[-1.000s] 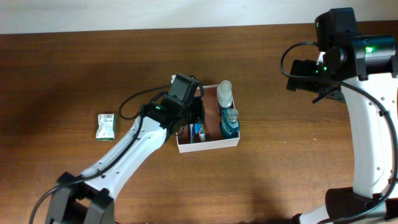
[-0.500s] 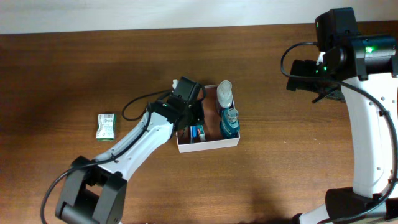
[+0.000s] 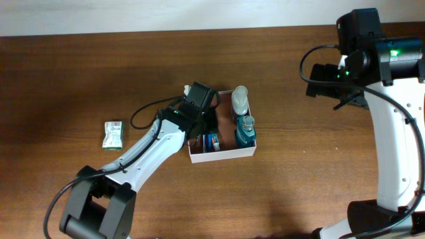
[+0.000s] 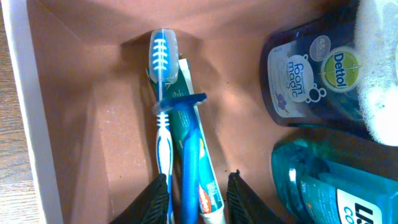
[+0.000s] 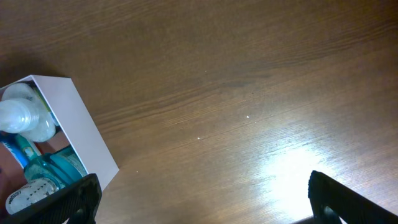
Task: Pack container
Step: 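Open the left gripper to drop the razor and withdraw left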
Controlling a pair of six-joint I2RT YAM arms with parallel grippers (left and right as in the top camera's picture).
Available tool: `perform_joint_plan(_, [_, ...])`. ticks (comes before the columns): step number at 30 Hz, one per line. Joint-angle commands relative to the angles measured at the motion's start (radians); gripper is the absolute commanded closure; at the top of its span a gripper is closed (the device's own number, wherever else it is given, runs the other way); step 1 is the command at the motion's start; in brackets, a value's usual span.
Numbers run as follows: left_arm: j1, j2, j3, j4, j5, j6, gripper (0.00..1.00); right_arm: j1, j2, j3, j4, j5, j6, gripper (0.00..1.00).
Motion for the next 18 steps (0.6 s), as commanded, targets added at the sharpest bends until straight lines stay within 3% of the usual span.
perform_joint_plan(1, [-0.002,-0.003,0.024,0.002,0.008,-0.002,0.67,-0.003,-0.001,0.007,0.001,0.016,0.0,0.02])
perform_joint_plan(5, [-0.002,-0.037,0.034,-0.005,0.024,0.008,0.68,-0.003,-0.001,0.007,0.001,0.016,0.0,0.01])
perform_joint_plan(11, [0.014,-0.161,0.04,-0.026,0.021,0.174,0.68,-0.003,-0.001,0.007,0.001,0.016,0.0,0.02])
perform_joint_plan(15, [0.059,-0.256,0.04,-0.111,-0.047,0.322,0.54,-0.003,-0.001,0.007,0.001,0.016,0.0,0.02])
perform_joint_plan(18, [0.108,-0.311,0.04,-0.201,-0.132,0.336,0.47,-0.003,-0.001,0.007,0.001,0.016,0.0,0.02])
